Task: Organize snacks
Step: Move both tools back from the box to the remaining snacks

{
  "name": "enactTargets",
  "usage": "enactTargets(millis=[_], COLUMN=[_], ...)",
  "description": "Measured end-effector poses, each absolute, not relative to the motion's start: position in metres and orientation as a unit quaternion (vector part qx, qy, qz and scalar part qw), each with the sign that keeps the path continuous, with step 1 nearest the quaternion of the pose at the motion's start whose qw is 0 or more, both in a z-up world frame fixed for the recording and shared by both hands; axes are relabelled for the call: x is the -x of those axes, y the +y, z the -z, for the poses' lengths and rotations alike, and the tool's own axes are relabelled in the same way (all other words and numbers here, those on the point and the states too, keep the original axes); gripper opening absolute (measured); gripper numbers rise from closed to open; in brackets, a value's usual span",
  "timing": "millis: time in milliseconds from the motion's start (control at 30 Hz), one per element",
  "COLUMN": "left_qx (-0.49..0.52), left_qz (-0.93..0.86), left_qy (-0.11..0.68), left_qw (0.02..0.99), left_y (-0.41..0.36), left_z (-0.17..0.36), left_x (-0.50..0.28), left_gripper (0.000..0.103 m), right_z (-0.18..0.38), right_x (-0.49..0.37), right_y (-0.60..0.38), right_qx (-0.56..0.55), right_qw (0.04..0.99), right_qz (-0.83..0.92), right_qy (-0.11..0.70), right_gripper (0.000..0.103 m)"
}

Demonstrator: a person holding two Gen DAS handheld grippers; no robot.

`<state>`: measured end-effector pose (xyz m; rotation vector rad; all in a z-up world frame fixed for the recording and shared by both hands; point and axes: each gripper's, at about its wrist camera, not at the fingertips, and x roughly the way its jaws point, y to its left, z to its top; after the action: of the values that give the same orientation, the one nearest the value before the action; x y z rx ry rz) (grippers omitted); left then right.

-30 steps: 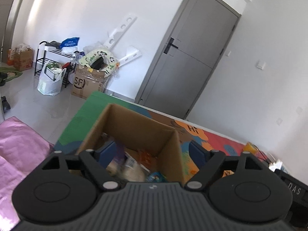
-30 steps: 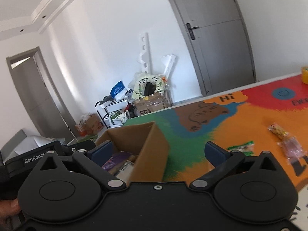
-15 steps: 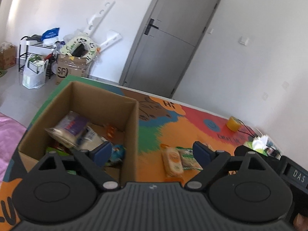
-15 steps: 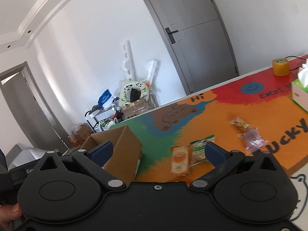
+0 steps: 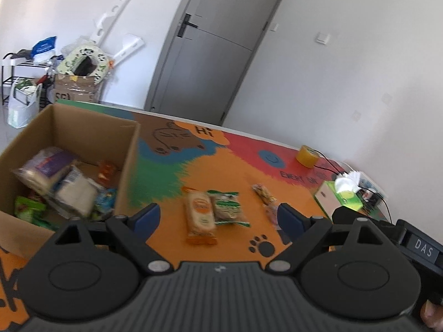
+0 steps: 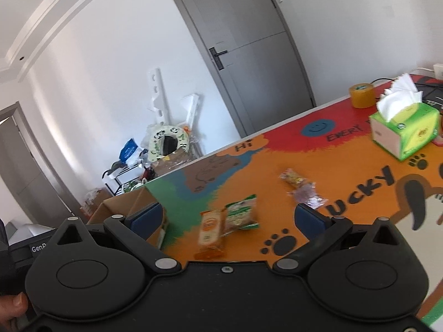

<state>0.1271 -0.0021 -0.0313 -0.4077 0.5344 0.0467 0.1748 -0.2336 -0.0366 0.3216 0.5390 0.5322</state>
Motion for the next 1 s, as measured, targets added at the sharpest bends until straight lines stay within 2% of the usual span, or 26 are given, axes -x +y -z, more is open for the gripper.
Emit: enactTargets(millis=[500,700,900,1000], left_qx=[0.200,0.186,0.181,0.180], left_qz=[-0.015,-0.020,-0.032,-0.044], left_qy=[0.255,0.255,0.257,0.269], left_qw=[0.946,0.949,0.949,0.945], left_y=[-0.021,-0.029,-0.030,-0.029], left_z=[0.043,0.051,0.060,0.069], left_x=[-0.152,-0.168,-0.183,-0.193], left_gripper=[0.090,0.087,0.072,0.064], right_z=[0.056,0.064,0.069,0.074], right_x=[-0.198,-0.215,-0.229,-0.239], right_y=[-0.269,-0.274,-0.268,-0.266], right_qx=[-0.176,-0.181,-0.164,-0.160], right_qw=[0.920,0.920,0.924,0.922], right_qz=[-0.223,-0.212,-0.217,-0.219], right_qy=[0.272,0.274,0.269,0.276], right_gripper=[0.103,0.103,0.102,0.097])
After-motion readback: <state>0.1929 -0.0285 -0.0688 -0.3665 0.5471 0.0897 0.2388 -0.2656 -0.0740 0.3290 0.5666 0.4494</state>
